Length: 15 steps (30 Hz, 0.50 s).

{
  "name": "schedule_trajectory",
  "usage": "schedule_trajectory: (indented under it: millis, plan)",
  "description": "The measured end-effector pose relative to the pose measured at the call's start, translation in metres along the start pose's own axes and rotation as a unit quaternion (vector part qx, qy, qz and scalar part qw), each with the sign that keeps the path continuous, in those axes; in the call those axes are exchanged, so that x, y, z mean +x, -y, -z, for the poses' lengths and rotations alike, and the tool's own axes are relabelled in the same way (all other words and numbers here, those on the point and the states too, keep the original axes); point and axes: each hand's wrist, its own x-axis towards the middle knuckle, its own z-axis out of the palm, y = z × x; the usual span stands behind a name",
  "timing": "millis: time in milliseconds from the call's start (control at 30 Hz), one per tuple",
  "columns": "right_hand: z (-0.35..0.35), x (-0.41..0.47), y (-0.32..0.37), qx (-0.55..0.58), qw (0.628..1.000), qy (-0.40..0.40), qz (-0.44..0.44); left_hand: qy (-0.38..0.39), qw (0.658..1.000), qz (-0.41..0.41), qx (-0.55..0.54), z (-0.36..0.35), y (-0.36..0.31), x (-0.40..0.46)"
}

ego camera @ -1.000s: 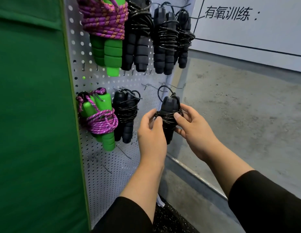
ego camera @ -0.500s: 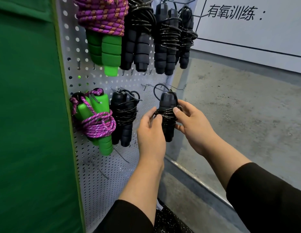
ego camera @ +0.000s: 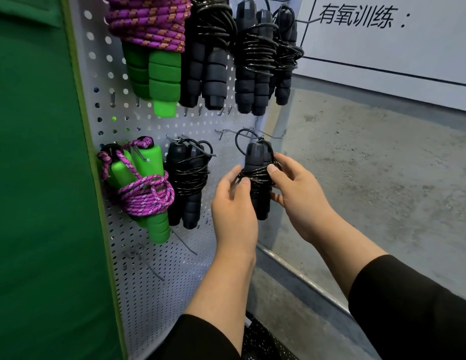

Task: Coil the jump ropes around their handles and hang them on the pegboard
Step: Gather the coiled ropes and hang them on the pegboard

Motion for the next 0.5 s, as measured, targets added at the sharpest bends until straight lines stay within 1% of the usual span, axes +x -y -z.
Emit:
schedule_trajectory:
  millis: [300, 500]
  plan:
    - [-0.004, 0.007, 0.007, -0.007, 1.0, -0.013, -0.009, 0.013, 1.0, 0.0, -0.013, -0.002, -0.002, 0.004]
    - [-0.013, 0.013, 0.001, -0.011, 0.999, 0.02, -0.024, 0.02, 1.0, 0.019, 0.0, 0.001, 0.007, 0.013]
